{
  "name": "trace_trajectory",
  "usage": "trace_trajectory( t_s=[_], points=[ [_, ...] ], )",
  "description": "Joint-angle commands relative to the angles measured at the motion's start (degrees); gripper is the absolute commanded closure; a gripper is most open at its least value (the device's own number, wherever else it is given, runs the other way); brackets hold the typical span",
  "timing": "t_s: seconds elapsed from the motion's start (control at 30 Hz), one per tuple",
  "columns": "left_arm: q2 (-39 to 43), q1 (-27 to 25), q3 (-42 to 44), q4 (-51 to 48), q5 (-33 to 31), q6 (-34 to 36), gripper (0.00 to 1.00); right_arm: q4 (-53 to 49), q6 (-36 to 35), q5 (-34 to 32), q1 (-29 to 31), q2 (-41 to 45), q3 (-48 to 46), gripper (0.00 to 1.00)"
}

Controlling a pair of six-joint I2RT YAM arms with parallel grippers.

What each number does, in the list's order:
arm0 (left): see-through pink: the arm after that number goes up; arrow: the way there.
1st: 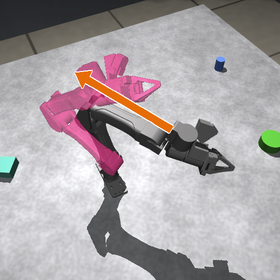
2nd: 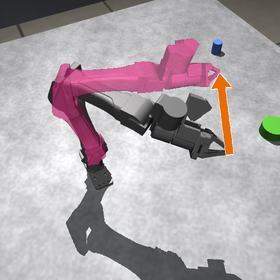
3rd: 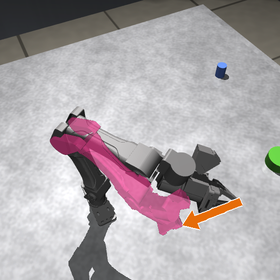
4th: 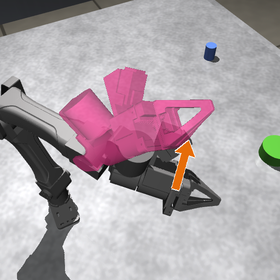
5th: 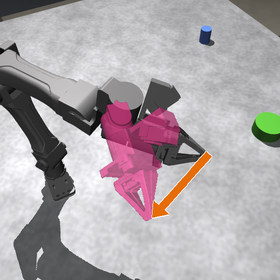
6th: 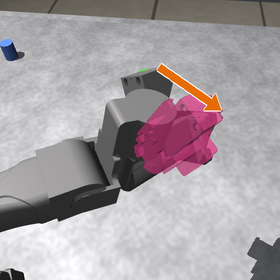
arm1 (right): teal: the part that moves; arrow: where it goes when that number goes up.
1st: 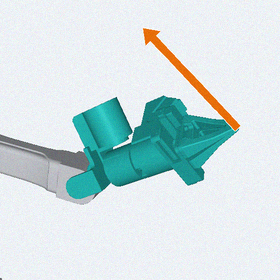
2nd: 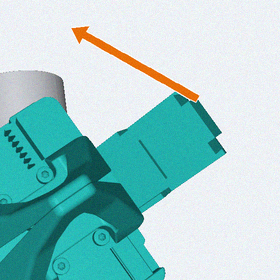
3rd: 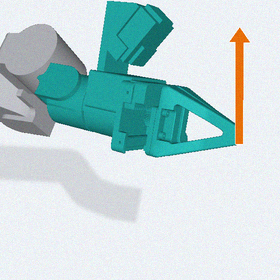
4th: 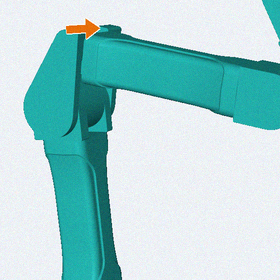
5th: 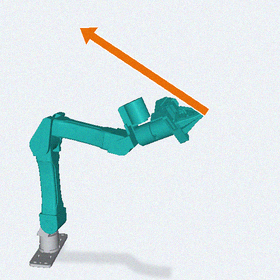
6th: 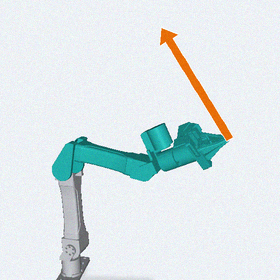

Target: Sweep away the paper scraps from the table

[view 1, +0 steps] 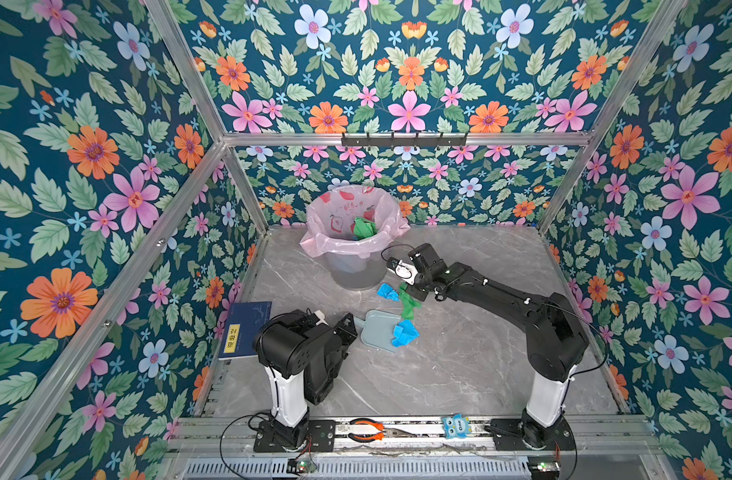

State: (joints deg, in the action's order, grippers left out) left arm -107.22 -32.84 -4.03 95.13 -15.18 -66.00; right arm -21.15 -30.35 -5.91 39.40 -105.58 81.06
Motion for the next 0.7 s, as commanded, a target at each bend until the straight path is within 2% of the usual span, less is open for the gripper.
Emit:
trace_trajectory(
  t_s=[0.0,0.27,0.37,0.43,0.53,0.67],
  points=[
    [0.0,0.1,0.6,0.8,-1.2,0.3,1.00,-2.5,0.2,-2.5,1.1,2.3,-2.5,1.00],
    [-0.2,0.1,0.4,0.8,-1.4,0.3,1.00,-4.2,5.6,-6.3,4.5,7.1,-5.7,1.00],
    [-0.7,0.1,-0.3,0.8,-0.8,0.4,1.00,-8.5,8.2,-7.5,6.2,6.9,-4.2,1.00],
    [-0.9,0.1,-0.5,0.8,-0.6,0.1,1.00,-8.9,9.7,-11.0,7.6,6.9,-4.6,1.00],
    [-1.0,0.1,-0.7,0.8,-0.4,0.0,1.00,-12.0,16.2,-15.7,7.8,6.7,-3.4,1.00],
    [-1.8,0.1,-1.6,0.8,0.5,-0.1,1.00,-15.8,25.6,-17.5,7.8,8.8,-2.9,1.00]
  ],
)
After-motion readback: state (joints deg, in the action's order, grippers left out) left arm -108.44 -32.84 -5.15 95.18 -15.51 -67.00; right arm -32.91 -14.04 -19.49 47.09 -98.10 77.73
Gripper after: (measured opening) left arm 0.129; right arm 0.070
